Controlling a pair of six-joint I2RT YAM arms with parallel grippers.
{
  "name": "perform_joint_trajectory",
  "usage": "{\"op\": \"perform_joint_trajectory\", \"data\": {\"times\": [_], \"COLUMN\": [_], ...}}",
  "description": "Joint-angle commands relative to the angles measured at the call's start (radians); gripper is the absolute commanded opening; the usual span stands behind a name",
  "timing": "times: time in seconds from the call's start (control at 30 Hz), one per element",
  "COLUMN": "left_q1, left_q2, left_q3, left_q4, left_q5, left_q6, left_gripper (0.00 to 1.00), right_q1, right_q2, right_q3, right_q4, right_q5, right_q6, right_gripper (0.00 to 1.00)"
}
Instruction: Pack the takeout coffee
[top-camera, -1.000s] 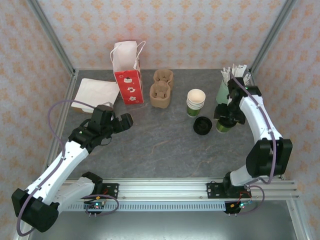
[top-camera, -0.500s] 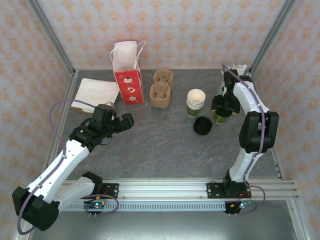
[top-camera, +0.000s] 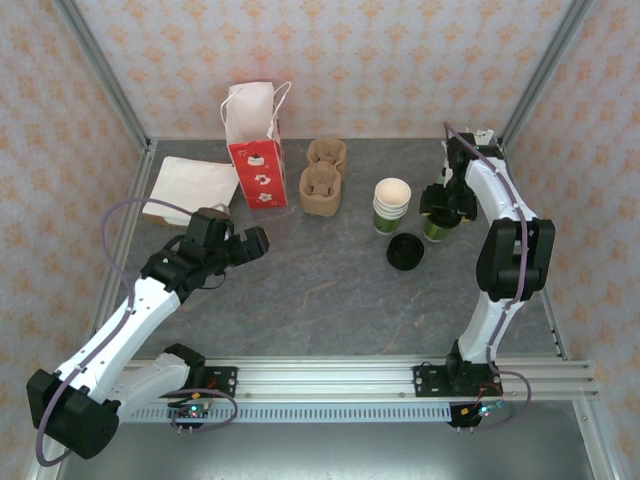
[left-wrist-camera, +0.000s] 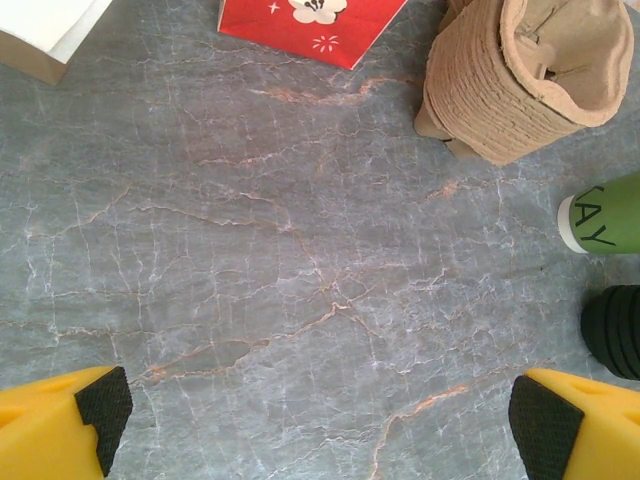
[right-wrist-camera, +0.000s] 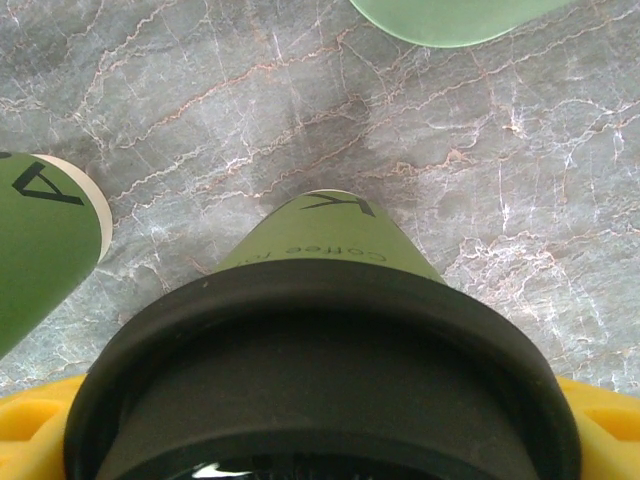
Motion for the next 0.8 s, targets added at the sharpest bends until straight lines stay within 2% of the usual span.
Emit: {"op": "perform_joint_trajectory", "data": {"times": [0.0,0.33,0.67,0.77], "left_q1": [0.011,0.010,0.011,0.010], "left_q2": [0.008,0.022,0.014,0.013], "left_q3": [0.029,0.038,0.047,0.051], "left_q4": [0.015,0.021,0.009,0.001], "left_q5": [0.005,0.014,0.013,0.011], "left_q6": [0.000,0.008,0.009,0.012], "left_gripper": [1.00,1.00,1.00,1.00], "right_q1": [-0.003,-0.005,-0.005,-0.004], "right_q2": [-0.030,-0.095,-0.120,-0.137], "right_q3": [-0.025,-0.154,-0.167,-0.166], "right_q4": [-0.039,-0.009,0.005,0.007], "right_q5": [0.024,-0.004,0.020,0.020], "right_q6": [-0.020,-0.027,-0.011,-0.006], "right_gripper": [0.79,0.80,0.99,0.99]}}
